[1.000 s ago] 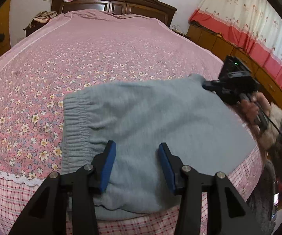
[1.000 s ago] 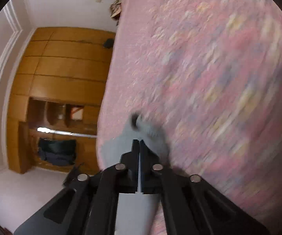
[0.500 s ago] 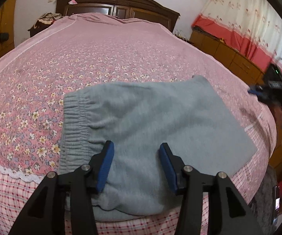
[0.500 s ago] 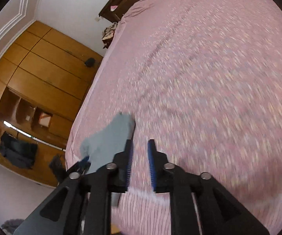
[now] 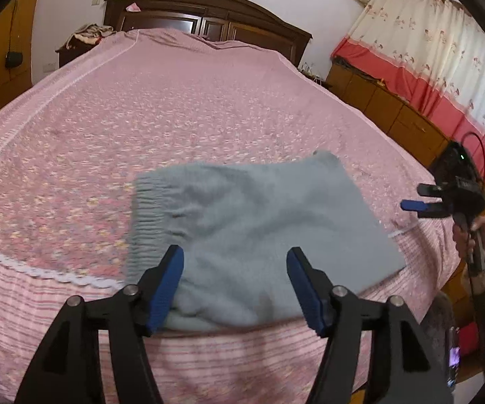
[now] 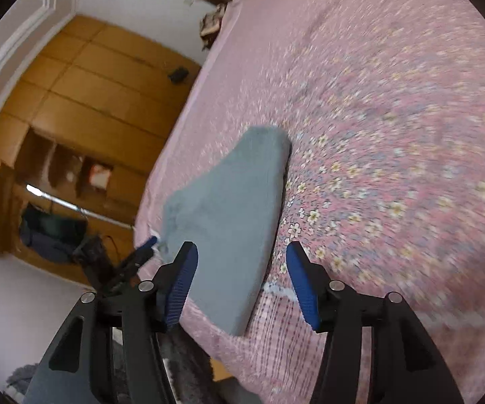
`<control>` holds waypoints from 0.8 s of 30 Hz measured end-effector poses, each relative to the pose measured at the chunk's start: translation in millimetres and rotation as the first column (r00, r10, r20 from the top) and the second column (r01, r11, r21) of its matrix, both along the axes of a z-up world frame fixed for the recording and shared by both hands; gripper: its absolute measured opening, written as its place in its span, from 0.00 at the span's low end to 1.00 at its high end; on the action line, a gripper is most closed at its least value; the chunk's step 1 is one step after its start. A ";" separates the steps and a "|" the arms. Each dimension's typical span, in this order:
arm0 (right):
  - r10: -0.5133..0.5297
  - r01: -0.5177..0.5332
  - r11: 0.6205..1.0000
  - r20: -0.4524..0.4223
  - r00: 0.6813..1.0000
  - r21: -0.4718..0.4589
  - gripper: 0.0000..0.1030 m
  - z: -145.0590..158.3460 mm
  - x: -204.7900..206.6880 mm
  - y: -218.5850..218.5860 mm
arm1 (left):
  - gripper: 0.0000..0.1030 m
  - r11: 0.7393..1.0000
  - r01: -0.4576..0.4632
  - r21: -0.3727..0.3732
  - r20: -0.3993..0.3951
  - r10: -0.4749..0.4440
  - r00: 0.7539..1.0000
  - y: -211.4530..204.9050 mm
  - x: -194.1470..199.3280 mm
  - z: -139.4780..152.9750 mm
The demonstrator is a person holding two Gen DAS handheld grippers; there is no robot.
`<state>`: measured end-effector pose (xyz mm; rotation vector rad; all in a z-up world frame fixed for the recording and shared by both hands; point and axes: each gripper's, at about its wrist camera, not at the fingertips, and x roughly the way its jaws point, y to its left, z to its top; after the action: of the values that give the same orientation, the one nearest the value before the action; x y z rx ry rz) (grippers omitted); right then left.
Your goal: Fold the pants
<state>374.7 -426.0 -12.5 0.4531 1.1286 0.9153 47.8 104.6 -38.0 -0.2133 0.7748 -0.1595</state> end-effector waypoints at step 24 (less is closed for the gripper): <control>0.151 -0.152 0.988 -0.059 0.987 -0.012 0.65 -26.7 29.3 64.9 | 0.65 0.974 -0.101 -0.202 0.019 0.107 0.994 99.5 -44.5 -18.8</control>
<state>403.9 -361.2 -39.2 0.3863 1.2356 1.0293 3.4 204.1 -56.8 -0.4412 0.7161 -0.1412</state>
